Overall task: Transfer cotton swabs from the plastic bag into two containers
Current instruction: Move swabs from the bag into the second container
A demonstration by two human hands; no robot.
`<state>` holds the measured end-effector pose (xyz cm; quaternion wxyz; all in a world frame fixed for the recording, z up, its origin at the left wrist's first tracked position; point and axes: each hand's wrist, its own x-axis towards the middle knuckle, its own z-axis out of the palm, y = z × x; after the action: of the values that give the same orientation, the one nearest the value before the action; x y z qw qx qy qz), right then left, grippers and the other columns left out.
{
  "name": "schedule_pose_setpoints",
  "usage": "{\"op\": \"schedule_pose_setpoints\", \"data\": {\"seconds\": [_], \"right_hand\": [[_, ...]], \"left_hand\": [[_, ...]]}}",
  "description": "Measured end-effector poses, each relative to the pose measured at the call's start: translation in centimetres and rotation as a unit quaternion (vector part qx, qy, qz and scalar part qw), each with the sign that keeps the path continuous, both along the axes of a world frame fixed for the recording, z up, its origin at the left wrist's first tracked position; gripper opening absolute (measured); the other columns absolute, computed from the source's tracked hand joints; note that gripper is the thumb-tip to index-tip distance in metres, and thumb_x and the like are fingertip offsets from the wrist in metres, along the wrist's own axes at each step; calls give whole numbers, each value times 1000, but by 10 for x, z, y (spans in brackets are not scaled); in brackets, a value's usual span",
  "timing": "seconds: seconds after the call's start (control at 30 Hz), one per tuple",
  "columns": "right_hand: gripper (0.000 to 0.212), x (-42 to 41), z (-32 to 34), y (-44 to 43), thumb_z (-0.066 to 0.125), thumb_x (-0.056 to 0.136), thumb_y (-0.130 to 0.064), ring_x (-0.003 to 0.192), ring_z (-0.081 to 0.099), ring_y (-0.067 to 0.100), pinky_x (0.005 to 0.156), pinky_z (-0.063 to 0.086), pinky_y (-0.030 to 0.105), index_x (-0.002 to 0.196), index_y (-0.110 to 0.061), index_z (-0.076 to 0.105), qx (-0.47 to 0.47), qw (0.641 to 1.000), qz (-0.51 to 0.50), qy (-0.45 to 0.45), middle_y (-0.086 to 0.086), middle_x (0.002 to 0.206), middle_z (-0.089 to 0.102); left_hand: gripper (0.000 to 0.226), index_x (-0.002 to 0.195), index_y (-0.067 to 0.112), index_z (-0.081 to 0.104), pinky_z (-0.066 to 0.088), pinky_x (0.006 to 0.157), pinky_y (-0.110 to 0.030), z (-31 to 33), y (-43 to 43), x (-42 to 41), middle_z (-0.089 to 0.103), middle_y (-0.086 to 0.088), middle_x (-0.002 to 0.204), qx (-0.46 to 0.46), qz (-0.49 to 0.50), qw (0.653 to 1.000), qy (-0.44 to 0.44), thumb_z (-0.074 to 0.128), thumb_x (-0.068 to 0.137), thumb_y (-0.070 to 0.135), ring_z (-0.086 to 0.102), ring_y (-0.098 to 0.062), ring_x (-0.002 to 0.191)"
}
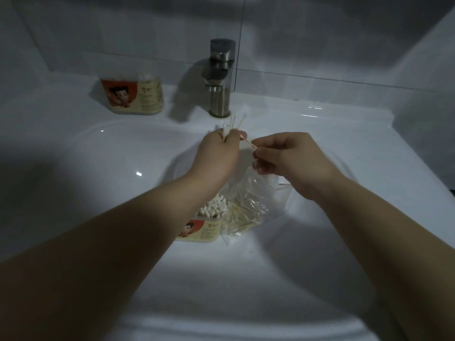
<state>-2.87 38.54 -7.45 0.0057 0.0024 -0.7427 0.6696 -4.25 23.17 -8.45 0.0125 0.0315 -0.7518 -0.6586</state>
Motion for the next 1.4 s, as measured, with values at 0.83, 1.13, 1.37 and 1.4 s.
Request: {"op": "schedule_pose_setpoints", "data": {"seconds": [0.83, 1.13, 1.37, 1.4], "right_hand": [[29, 0, 4, -3, 65, 96, -7, 57, 57, 16, 57, 49, 28, 122, -20, 70, 25, 988, 11, 149, 15, 86, 72], [23, 2, 6, 1, 64, 95, -34, 68, 70, 18, 68, 59, 39, 92, -19, 81, 184, 967, -10, 178, -1, 79, 76], [39, 2, 7, 1, 55, 91, -46, 72, 71, 23, 64, 61, 39, 86, -16, 79, 192, 974, -1, 123, 3, 75, 74], [30, 1, 7, 2, 56, 92, -39, 72, 71, 21, 62, 61, 36, 88, -20, 79, 191, 974, -14, 119, 2, 77, 75]], "left_hand": [[35, 83, 17, 56, 33, 41, -20, 0, 4, 16, 34, 5, 59, 93, -252, 958, -102, 41, 110, 33, 31, -8, 46], [32, 79, 15, 55, 32, 38, -20, 3, 6, 19, 54, 1, 63, 86, -247, 957, -127, 44, 108, 22, 46, -9, 49], [23, 95, 14, 60, 36, 39, -19, 3, 4, 16, 42, 7, 52, 95, -204, 967, -120, 45, 109, 25, 44, -7, 43], [22, 101, 13, 62, 35, 39, -19, 2, 3, 15, 43, 7, 53, 95, -196, 968, -121, 46, 108, 26, 43, -6, 43]]}}
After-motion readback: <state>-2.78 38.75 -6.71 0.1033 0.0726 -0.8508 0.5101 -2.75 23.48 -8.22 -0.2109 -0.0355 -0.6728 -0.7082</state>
